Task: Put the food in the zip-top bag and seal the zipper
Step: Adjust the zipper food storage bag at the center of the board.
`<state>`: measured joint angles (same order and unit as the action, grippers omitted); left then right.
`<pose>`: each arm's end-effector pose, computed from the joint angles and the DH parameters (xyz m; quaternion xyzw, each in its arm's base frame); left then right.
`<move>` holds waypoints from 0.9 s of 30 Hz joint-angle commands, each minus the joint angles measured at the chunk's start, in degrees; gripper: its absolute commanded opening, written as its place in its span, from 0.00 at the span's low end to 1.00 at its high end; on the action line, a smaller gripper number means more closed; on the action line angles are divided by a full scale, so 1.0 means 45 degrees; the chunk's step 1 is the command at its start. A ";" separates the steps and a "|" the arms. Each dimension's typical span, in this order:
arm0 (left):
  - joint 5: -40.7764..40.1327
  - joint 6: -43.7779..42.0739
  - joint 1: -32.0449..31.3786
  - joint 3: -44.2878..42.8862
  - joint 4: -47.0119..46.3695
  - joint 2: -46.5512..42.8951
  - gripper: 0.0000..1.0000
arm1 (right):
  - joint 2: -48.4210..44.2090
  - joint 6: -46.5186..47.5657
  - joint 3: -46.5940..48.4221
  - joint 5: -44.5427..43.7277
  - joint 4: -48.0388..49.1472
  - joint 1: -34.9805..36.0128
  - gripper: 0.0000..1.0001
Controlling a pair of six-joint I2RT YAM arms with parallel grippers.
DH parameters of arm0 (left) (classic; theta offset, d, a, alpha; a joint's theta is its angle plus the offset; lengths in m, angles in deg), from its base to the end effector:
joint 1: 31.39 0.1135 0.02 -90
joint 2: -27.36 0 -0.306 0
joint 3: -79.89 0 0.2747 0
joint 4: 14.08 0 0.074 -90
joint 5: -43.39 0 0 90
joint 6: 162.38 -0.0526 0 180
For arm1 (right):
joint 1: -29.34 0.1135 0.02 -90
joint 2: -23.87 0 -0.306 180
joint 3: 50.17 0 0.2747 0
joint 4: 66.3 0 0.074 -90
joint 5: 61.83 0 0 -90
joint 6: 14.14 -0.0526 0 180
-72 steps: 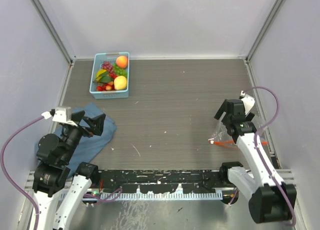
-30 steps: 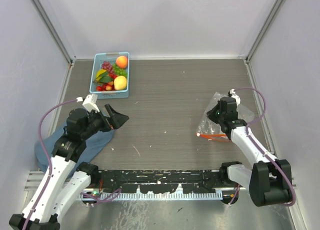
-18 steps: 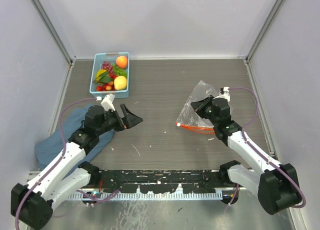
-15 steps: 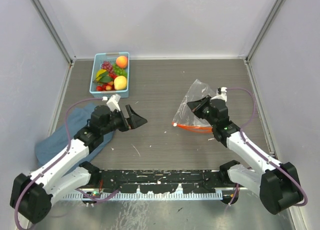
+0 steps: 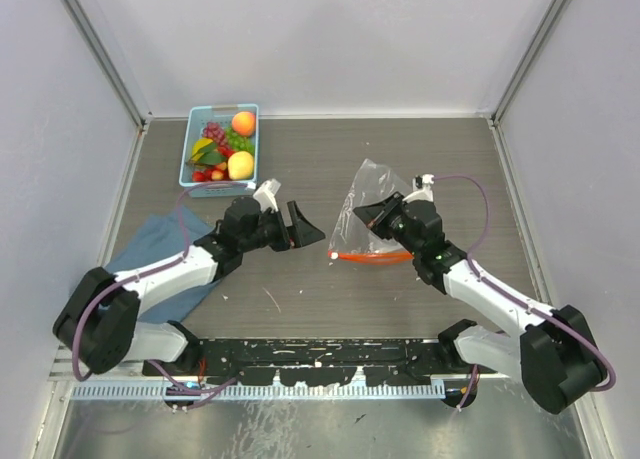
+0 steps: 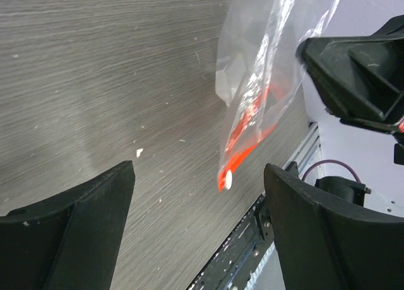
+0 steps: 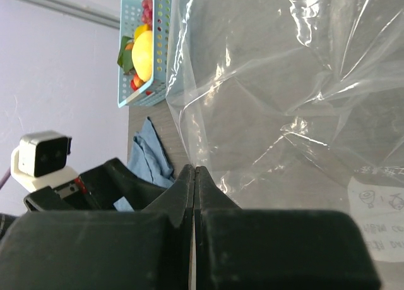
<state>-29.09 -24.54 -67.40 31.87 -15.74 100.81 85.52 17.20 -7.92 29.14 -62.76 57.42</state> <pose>0.2290 -0.1860 0.2388 -0.0025 0.8320 -0.4557 0.3165 0.2251 0.1211 0.2570 0.2055 0.7710 0.4188 0.4335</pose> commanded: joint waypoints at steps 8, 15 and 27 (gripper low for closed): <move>0.1133 -0.0011 -0.0750 -0.1405 -0.2096 0.2123 0.78 | 0.0881 0.0785 0.0951 0.1003 0.1094 0.0449 0.01; 0.1476 0.0103 -0.0952 -0.1468 -0.2518 0.3082 0.57 | 0.1720 0.1082 0.1430 0.1848 0.1652 0.0640 0.00; 0.0922 0.0856 -0.0947 -0.0483 -0.4006 0.2315 0.00 | 0.2176 0.2007 0.1673 0.2550 0.2095 0.0834 0.13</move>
<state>-22.91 -21.98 -71.51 27.92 -27.06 115.13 95.92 23.41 -2.94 38.91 -57.69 60.85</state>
